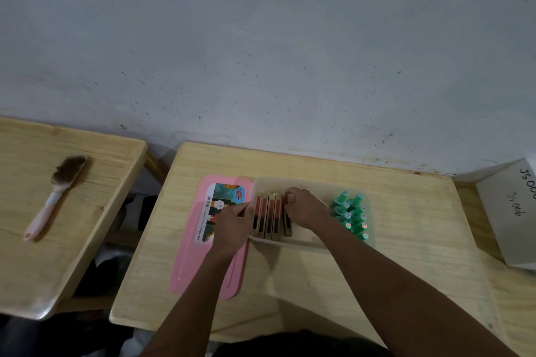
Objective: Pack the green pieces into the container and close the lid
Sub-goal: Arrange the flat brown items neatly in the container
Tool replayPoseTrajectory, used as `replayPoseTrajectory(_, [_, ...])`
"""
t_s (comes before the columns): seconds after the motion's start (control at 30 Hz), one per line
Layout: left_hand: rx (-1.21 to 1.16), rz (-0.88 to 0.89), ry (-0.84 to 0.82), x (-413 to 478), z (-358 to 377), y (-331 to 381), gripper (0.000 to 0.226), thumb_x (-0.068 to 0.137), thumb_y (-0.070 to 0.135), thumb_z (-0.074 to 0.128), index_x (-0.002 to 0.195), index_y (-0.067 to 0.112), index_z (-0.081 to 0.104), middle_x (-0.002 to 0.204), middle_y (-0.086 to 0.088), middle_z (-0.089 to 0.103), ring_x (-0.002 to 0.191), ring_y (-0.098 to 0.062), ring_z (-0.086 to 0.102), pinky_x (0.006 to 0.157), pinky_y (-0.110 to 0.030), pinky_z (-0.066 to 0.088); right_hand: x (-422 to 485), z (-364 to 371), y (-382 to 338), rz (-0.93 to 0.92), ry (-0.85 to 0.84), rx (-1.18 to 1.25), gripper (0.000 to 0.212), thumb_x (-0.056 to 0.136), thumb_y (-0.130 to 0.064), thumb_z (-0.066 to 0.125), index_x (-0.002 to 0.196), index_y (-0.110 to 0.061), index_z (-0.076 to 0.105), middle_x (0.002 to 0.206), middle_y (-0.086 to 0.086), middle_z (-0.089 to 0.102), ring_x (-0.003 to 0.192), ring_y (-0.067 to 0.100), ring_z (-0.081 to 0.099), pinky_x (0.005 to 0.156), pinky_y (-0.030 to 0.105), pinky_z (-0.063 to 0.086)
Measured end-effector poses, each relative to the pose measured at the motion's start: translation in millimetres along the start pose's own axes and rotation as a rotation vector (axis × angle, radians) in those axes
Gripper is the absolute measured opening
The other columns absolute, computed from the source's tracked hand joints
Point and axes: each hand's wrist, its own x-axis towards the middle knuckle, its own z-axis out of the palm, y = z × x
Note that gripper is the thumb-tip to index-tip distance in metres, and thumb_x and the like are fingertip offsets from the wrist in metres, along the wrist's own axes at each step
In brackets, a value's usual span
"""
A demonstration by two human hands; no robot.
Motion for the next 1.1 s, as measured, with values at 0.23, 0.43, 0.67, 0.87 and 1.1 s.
replayPoseTrajectory(0.23, [-0.011, 0.011, -0.015, -1.6, -1.8, 3.0, 0.027, 0.097, 0.025, 0.049, 0.086, 0.01, 0.068, 0.061, 0.008, 0.054, 0.055, -0.004, 0.051, 0.052, -0.015, 0.036, -8.2, 5.3, 1.4, 0.044, 0.008, 0.222, 0.035, 0.09, -0.016, 0.056, 0.124, -0.017, 0.052, 0.093, 0.003, 0.063, 0.079, 0.02, 0.06, 0.066, 0.029, 0.046])
replayPoseTrajectory(0.43, [-0.012, 0.016, -0.01, -2.3, -2.3, 4.1, 0.028, 0.097, 0.023, 0.049, 0.083, 0.007, 0.067, 0.058, 0.01, 0.052, 0.053, -0.004, 0.05, 0.051, -0.014, 0.035, -10.8, 12.3, 5.9, 0.073, -0.025, 0.287, 0.052, 0.088, -0.016, 0.059, 0.137, -0.019, 0.042, 0.099, 0.01, 0.068, 0.082, 0.023, 0.064, 0.068, 0.033, 0.053])
replayPoseTrajectory(0.67, [0.004, 0.031, -0.007, -2.9, -2.8, 4.7, 0.027, 0.097, 0.022, 0.048, 0.085, 0.006, 0.065, 0.061, 0.01, 0.051, 0.053, -0.003, 0.05, 0.049, -0.009, 0.035, -7.8, 7.9, 7.8, 0.082, -0.132, 0.343, 0.044, 0.089, -0.01, 0.058, 0.132, -0.015, 0.049, 0.101, 0.015, 0.068, 0.084, 0.034, 0.071, 0.075, 0.048, 0.059])
replayPoseTrajectory(0.87, [0.001, 0.036, -0.007, -4.5, -3.6, 6.1, 0.026, 0.097, 0.022, 0.047, 0.08, 0.012, 0.063, 0.061, 0.009, 0.052, 0.053, -0.004, 0.051, 0.045, -0.007, 0.039, -4.6, 9.8, 3.1, -0.011, 0.003, 0.173, 0.047, 0.096, -0.034, 0.047, 0.142, -0.024, 0.041, 0.128, 0.013, 0.059, 0.098, 0.024, 0.064, 0.088, 0.038, 0.051])
replayPoseTrajectory(1.1, [0.002, 0.011, -0.009, -2.5, -1.2, 3.5, 0.03, 0.097, 0.026, 0.048, 0.091, 0.005, 0.068, 0.073, -0.001, 0.063, 0.06, -0.007, 0.058, 0.053, -0.013, 0.04, 4.5, 15.1, 1.5, -0.062, -0.082, 0.163, 0.046, 0.097, -0.036, 0.044, 0.142, -0.023, 0.045, 0.13, 0.02, 0.054, 0.096, 0.027, 0.065, 0.09, 0.041, 0.054])
